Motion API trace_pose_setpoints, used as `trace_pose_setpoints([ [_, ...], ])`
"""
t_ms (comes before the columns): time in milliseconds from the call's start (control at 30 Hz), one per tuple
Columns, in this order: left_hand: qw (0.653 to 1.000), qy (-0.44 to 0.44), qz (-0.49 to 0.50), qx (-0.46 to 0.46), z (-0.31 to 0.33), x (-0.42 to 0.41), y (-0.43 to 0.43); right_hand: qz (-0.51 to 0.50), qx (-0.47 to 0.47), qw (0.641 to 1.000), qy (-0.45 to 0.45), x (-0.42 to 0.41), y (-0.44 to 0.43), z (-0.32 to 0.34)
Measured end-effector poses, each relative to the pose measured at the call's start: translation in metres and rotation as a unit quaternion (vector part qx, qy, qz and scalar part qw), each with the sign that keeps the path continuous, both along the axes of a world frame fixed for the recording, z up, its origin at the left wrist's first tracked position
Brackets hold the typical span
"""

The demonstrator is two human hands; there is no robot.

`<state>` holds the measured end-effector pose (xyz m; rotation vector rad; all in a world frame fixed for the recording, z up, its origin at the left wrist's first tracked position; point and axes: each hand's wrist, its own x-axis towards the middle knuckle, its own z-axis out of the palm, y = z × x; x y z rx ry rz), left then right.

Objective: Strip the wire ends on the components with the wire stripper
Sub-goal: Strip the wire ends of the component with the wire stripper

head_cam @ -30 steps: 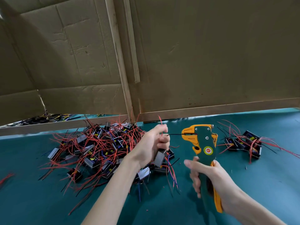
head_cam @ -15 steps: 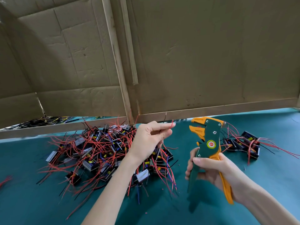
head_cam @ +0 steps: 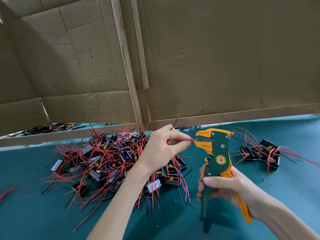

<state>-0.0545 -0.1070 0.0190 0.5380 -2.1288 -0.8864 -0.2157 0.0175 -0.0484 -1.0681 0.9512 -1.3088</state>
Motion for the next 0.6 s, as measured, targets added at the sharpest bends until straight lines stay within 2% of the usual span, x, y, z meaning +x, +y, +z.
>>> trace_pose_setpoints([
  [267,0.994,-0.070,0.009,-0.079,0.008,0.006,0.003,0.009,0.009,0.999,0.031,-0.002,-0.004,-0.004],
  [600,0.989,-0.122,-0.004,-0.081,0.012,0.011,0.001,-0.035,0.030,0.995,0.087,0.004,0.004,-0.001],
])
